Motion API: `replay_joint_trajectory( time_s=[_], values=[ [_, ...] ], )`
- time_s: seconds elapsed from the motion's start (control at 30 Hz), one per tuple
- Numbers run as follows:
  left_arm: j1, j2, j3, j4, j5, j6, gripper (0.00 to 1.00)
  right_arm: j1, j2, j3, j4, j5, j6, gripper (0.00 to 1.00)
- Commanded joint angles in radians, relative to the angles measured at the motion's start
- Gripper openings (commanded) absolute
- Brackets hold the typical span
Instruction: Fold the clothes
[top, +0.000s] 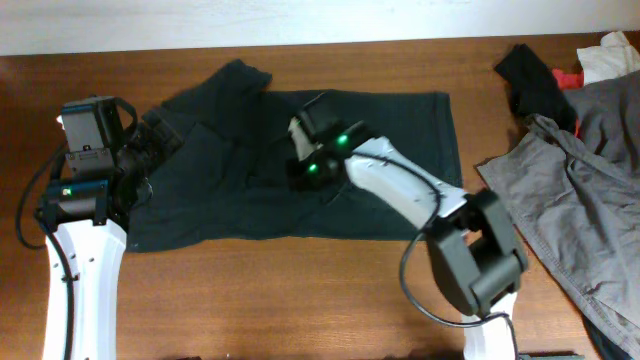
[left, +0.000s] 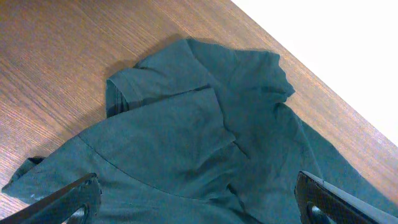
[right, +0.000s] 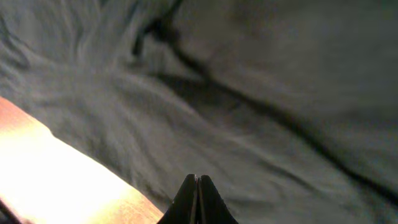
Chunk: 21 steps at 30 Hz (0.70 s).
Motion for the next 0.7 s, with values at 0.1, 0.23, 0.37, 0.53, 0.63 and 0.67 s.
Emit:
replay_joint_trajectory(
  time_s=[0.1, 0.23, 0.37, 0.53, 0.63, 0.67],
  values=[
    [0.002, 0.003, -0.002, -0.002, -0.014, 0.005, 0.99, 0.015, 0.063, 0.009, 0.003, 0.051, 0.053, 0.04],
    [0.002, 0.003, -0.002, -0.002, -0.014, 0.005, 0.99, 0.015, 0.074, 0.009, 0.004, 0.084, 0.053, 0.04],
    [0.002, 0.003, -0.002, -0.002, -0.014, 0.005, 0.99, 0.015, 0.082, 0.008, 0.007, 0.098, 0.087, 0.04],
    [0.002, 0.003, -0.002, -0.002, -0.014, 0.005, 0.99, 0.016, 0.106, 0.008, 0.006, 0.098, 0.114, 0.04],
    [0.002, 0.003, -0.002, -0.002, -0.014, 0.005, 0.99, 0.015, 0.119, 0.008, 0.015, 0.099, 0.113, 0.04],
    [0.002, 0.003, -0.002, -0.002, -0.014, 0.005, 0.99, 0.015, 0.121, 0.008, 0.02, 0.101, 0.113, 0.04]
  ],
)
